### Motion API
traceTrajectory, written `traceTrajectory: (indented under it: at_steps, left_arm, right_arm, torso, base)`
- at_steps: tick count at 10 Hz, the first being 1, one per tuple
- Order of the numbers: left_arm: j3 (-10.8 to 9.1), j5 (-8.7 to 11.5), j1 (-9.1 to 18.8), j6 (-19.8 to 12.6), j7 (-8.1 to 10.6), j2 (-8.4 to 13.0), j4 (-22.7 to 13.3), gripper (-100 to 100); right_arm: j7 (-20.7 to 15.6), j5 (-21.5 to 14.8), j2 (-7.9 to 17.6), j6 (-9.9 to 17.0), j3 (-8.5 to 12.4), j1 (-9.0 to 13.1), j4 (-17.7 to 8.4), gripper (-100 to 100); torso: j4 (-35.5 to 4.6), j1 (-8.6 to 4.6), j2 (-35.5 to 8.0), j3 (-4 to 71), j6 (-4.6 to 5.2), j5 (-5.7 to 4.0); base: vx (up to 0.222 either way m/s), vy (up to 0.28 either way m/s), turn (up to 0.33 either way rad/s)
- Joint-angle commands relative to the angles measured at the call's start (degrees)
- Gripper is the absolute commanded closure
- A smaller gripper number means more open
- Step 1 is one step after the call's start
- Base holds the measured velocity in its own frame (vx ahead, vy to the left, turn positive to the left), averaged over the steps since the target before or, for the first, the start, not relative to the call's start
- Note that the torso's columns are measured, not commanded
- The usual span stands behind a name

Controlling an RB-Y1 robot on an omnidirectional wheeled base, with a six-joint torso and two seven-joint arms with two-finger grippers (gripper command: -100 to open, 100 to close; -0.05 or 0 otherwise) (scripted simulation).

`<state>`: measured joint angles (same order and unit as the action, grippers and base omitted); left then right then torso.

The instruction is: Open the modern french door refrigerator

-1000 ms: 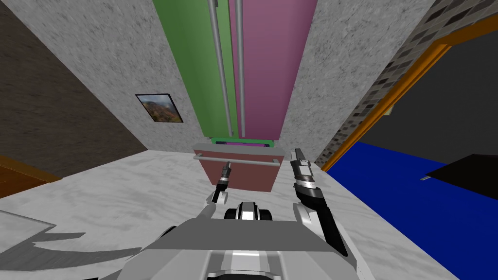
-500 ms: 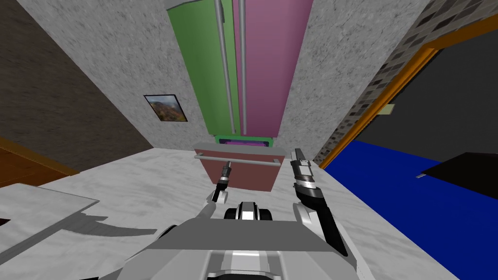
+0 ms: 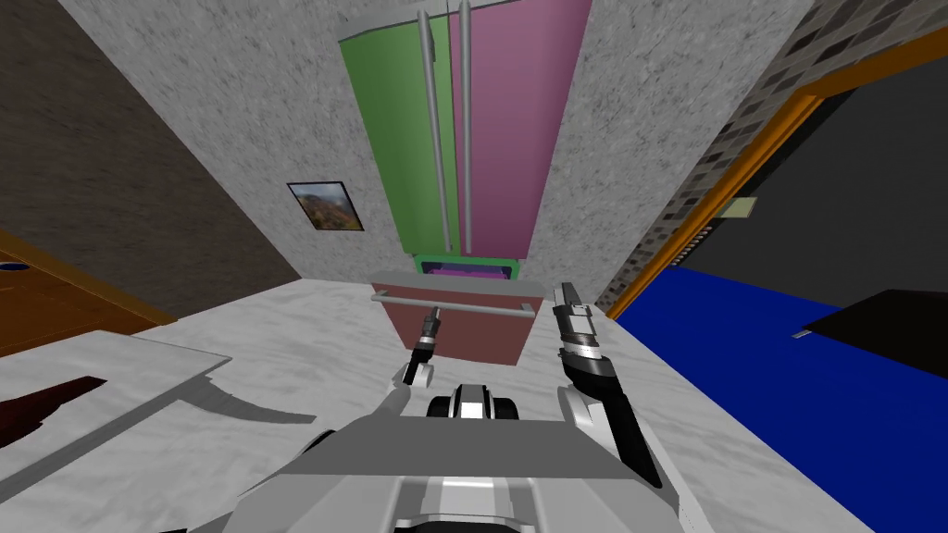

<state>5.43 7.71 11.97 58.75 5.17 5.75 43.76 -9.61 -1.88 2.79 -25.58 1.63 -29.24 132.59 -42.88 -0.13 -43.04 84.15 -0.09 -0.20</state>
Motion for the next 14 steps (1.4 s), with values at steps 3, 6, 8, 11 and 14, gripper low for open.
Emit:
traceTrajectory:
  at_steps: [3,6,8,11,14]
  left_arm:
    - [-1.01,0.21,4.50,-5.50,0.24,0.31,1.18,-100]
    - [-1.62,0.34,7.20,-8.80,0.38,0.49,1.89,-100]
    - [-2.03,0.43,9.00,-11.00,0.48,0.61,2.37,-100]
    - [-1.84,0.35,8.01,-11.52,0.34,0.44,2.06,0]
    - [-1.80,0.33,7.63,-11.83,0.31,0.41,1.74,0]
  right_arm:
    - [0.00,0.00,0.00,0.00,0.00,-0.02,0.00,0]
    - [0.00,0.00,0.00,0.00,0.00,-0.02,0.01,0]
    - [0.00,0.00,0.00,0.00,0.00,-0.02,0.01,0]
    - [0.00,0.00,0.00,0.00,0.00,-0.02,0.00,0]
    - [0.00,0.00,0.00,0.00,0.00,-0.02,0.00,0]
  torso:
    - [0.67,0.12,1.03,0.61,0.08,0.20]
    - [0.53,0.14,0.77,0.44,0.06,0.18]
    - [0.22,0.01,0.36,0.19,0.05,0.07]
    - [0.19,0.00,0.32,0.16,0.05,0.07]
    - [0.43,0.07,0.62,0.35,0.09,0.15]
  base:
    - [-0.059,0.002,0.018]
    - [-0.057,0.004,0.016]
    - [-0.063,0.001,0.015]
    - [-0.019,-0.002,0.001]
    - [0.000,0.000,0.000]
